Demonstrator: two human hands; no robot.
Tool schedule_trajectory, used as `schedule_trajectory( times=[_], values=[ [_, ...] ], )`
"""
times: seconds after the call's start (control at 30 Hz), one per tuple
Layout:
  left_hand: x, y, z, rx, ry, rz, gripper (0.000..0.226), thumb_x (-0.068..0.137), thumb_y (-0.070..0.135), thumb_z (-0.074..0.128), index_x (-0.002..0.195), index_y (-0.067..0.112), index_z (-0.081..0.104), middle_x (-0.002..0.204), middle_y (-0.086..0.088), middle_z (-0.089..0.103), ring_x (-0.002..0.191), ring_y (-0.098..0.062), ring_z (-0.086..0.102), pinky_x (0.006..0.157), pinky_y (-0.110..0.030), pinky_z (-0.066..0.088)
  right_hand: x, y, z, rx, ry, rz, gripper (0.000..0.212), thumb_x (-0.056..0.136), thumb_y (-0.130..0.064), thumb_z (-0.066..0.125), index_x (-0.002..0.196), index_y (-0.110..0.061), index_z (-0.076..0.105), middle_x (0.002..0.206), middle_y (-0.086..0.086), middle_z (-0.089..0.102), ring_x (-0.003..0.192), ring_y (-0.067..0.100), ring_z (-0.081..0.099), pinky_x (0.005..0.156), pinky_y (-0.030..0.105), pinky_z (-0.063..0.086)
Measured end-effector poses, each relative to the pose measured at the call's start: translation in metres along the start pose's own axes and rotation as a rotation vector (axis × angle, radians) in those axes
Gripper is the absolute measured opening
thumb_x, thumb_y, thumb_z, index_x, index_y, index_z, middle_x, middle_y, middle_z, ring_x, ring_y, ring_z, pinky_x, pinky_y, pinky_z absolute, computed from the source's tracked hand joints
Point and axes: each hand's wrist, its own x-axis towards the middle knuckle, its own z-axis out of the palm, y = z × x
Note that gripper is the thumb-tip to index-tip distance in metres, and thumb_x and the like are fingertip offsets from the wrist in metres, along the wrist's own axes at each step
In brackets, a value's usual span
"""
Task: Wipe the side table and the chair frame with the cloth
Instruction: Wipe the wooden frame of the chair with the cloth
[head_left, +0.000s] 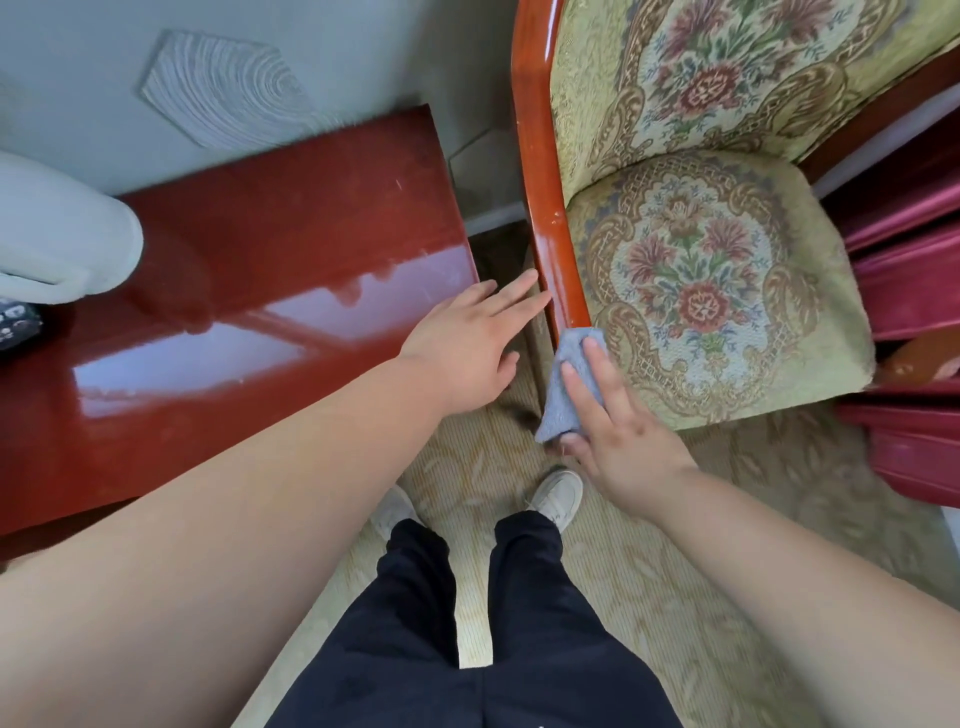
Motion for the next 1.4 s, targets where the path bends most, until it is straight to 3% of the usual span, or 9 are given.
schedule_trajectory(
  times=[0.1, 0.27, 0.5, 0.63, 0.73, 0.87, 1.03, 1.2, 1.4],
  values=[
    [-0.001, -0.005, 0.005, -0.02, 0.0, -0.046, 0.074, 0.102, 0.036, 0.049, 0.165, 0.033, 0.01, 0.174, 0.013, 0.001, 0.156, -0.026, 0.02, 0.12, -0.047, 0.034, 0.061, -0.005, -0.026, -0.002, 0.066, 0.107, 0.071, 0.104, -0.038, 0.04, 0.164, -0.016, 0.01, 0.172, 0.011, -0.011, 0.154, 0.04, 0.023, 0.116, 0.049, 0.038],
    [-0.009, -0.007, 0.006, -0.044, 0.011, -0.101, 0.076, 0.1, 0.035, 0.052, 0.165, 0.03, 0.014, 0.174, 0.011, 0.005, 0.155, -0.027, 0.022, 0.121, -0.047, 0.033, 0.098, -0.012, -0.045, 0.015, 0.056, 0.154, 0.068, 0.108, -0.032, 0.038, 0.165, -0.016, 0.004, 0.17, 0.007, -0.021, 0.158, 0.035, 0.008, 0.125, 0.045, 0.023],
    [-0.005, 0.003, -0.002, 0.034, -0.014, 0.012, 0.077, 0.101, 0.039, 0.05, 0.166, 0.032, 0.01, 0.174, 0.012, 0.002, 0.155, -0.027, 0.021, 0.121, -0.045, 0.027, -0.021, -0.023, -0.007, 0.019, -0.022, 0.112, 0.079, 0.103, -0.025, 0.053, 0.163, -0.015, 0.004, 0.171, 0.008, -0.019, 0.153, 0.039, 0.026, 0.11, 0.044, 0.048],
    [-0.004, 0.007, 0.006, 0.101, -0.008, 0.016, 0.073, 0.1, 0.038, 0.048, 0.165, 0.026, 0.017, 0.174, 0.007, 0.011, 0.154, -0.031, 0.025, 0.124, -0.049, 0.024, 0.039, -0.009, -0.034, 0.107, -0.01, 0.131, 0.067, 0.107, -0.036, 0.039, 0.165, -0.025, 0.008, 0.17, -0.007, -0.023, 0.147, 0.035, 0.038, 0.103, 0.043, 0.047],
    [-0.005, 0.006, 0.013, 0.116, 0.028, -0.029, 0.072, 0.097, 0.036, 0.048, 0.164, 0.022, 0.023, 0.171, 0.002, 0.022, 0.15, -0.034, 0.032, 0.122, -0.052, 0.027, 0.119, 0.01, -0.06, 0.104, 0.01, 0.105, 0.064, 0.109, -0.037, 0.032, 0.165, -0.025, 0.004, 0.169, -0.005, -0.025, 0.155, 0.032, 0.021, 0.119, 0.044, 0.034],
    [-0.002, 0.01, 0.014, 0.116, 0.059, -0.064, 0.077, 0.096, 0.038, 0.047, 0.165, 0.028, 0.016, 0.173, 0.003, 0.018, 0.148, -0.032, 0.035, 0.121, -0.051, 0.03, 0.172, 0.016, -0.074, 0.027, -0.014, 0.072, 0.064, 0.11, -0.032, 0.03, 0.165, -0.025, -0.001, 0.168, -0.003, -0.03, 0.159, 0.031, -0.006, 0.128, 0.048, 0.015],
    [-0.002, 0.02, 0.005, 0.097, 0.021, -0.025, 0.075, 0.096, 0.037, 0.054, 0.163, 0.033, 0.021, 0.172, -0.001, 0.019, 0.149, -0.037, 0.034, 0.12, -0.054, 0.031, 0.1, 0.01, -0.062, 0.236, 0.056, 0.124, 0.059, 0.11, -0.033, 0.032, 0.165, -0.028, 0.012, 0.173, -0.008, -0.009, 0.15, 0.028, 0.032, 0.117, 0.042, 0.038],
    [-0.005, 0.019, 0.0, 0.112, -0.005, -0.017, 0.073, 0.1, 0.037, 0.05, 0.164, 0.037, 0.014, 0.174, 0.005, 0.001, 0.155, -0.033, 0.021, 0.124, -0.051, 0.025, 0.039, -0.005, -0.055, 0.289, -0.024, 0.196, 0.06, 0.11, -0.032, 0.031, 0.163, -0.038, 0.004, 0.169, -0.02, -0.017, 0.149, 0.02, 0.034, 0.11, 0.04, 0.045],
    [0.004, 0.008, 0.012, 0.048, 0.027, -0.038, 0.074, 0.093, 0.036, 0.056, 0.161, 0.028, 0.03, 0.173, 0.002, 0.013, 0.153, -0.034, 0.027, 0.122, -0.049, 0.03, 0.122, 0.016, -0.07, 0.169, 0.018, 0.094, 0.06, 0.109, -0.03, 0.033, 0.164, -0.034, 0.009, 0.17, -0.01, -0.021, 0.155, 0.026, 0.023, 0.114, 0.039, 0.04]
  ],
)
